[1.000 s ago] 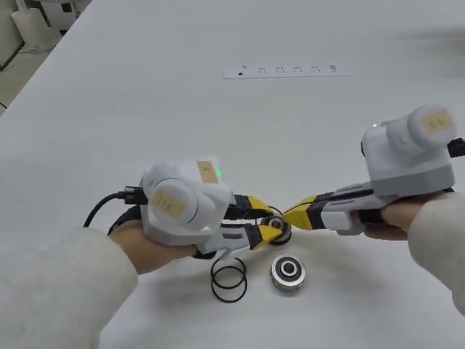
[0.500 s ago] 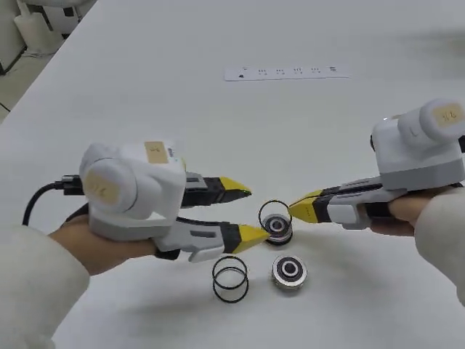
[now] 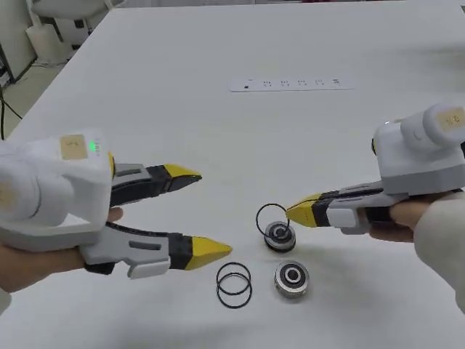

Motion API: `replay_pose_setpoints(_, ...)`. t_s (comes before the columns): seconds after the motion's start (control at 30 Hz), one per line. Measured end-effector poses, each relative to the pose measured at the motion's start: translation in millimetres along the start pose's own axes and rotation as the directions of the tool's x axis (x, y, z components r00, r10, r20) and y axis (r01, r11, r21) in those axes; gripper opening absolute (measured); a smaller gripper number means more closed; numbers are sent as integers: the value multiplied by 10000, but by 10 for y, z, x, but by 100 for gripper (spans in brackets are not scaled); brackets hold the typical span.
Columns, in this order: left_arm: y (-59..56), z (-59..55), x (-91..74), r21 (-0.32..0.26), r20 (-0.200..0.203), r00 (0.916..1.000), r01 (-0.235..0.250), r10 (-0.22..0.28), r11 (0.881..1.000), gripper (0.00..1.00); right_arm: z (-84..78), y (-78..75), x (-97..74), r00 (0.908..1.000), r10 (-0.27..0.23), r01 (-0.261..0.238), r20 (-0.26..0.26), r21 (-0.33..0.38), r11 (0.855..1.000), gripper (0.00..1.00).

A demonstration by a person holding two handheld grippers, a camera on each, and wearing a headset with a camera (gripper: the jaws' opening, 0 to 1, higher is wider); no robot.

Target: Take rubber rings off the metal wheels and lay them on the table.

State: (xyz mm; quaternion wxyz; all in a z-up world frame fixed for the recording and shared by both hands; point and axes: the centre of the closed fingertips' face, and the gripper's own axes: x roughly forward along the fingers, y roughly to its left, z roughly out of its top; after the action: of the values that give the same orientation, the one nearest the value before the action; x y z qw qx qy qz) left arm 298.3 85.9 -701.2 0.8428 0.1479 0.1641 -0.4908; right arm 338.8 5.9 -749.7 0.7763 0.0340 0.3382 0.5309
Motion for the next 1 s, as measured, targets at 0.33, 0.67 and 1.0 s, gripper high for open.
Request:
replay_pose_setpoints(0.33,-70,-173,-366,-527,-122,9975,-705,699,9961,72,-6,202,74,9987,463,-464,-196,-92,9989,0)
replay_pose_setpoints(0.67,-140,-281,-461,-796,-133,9947,-1023,1016,9916,77,-157,356,165,9926,835,-865,-880,-300,9958,0)
replay_pose_setpoints(1.0,-264,-463,-438,-1216,-522,9954,-868,809,9888,89,-391,487,281,9763,1185,-1283,-1809,-437,9908,0)
